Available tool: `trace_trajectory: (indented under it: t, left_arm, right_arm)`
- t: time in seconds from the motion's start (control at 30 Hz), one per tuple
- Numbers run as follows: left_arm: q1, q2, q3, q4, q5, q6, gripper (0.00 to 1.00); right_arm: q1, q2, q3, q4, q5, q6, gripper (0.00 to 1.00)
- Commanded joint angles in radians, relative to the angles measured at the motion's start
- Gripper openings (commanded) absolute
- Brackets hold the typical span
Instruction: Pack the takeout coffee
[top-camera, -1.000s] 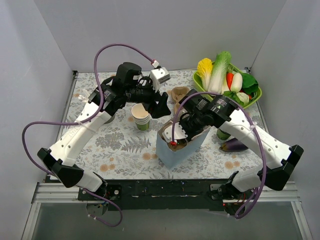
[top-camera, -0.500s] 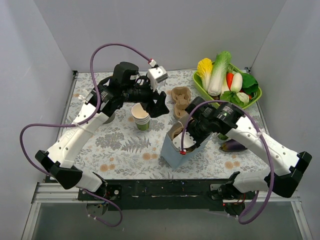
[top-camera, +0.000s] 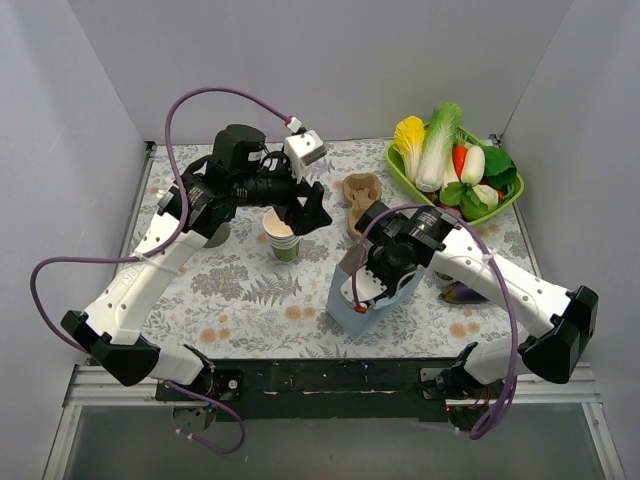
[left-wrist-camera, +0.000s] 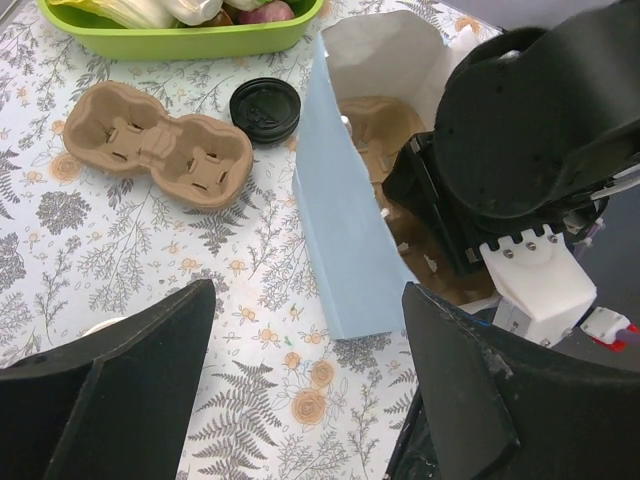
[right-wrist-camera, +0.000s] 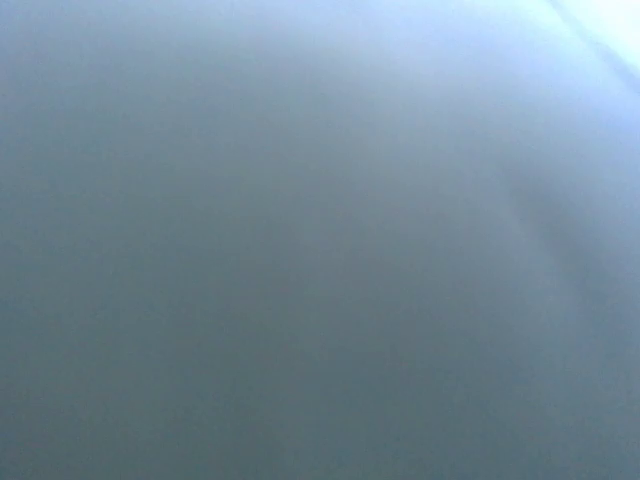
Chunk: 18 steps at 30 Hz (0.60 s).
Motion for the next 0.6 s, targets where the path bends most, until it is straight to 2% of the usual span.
trace_trajectory:
  t: [0.0,0.13,0.33,0.43,0.47,0.53,0.57]
  left_arm:
    - [0.007,-0.041,-0.010,-0.016,0.005,0.010,0.76]
    - [0.010,-0.046,-0.011,-0.019,0.000,0.009,0.77]
    - [0.019,-0.053,-0.030,-0.014,0.002,0.004,0.77]
    - [0.019,-0.058,-0.033,-0.016,0.004,0.006,0.77]
    - [0.020,-0.055,-0.033,-0.017,0.004,0.006,0.77]
    - [0.021,-0.058,-0.036,-0.017,0.005,0.006,0.77]
    - [0.021,-0.060,-0.039,-0.017,0.008,0.006,0.77]
  right_arm:
    - [0.011,0.020,-0.090,-0.030,0.072,-0.047,0.14]
    - [0.020,0.068,-0.131,-0.028,0.138,-0.023,0.15]
    - [0.025,0.136,-0.096,-0.028,0.159,0.023,0.19]
    - [0.031,0.154,-0.100,-0.027,0.190,0.051,0.31]
    - [0.032,0.152,-0.094,-0.027,0.189,0.052,0.37]
    - [0.034,0.148,-0.064,-0.030,0.172,0.051,0.43]
    - [0.034,0.142,-0.052,-0.030,0.169,0.051,0.52]
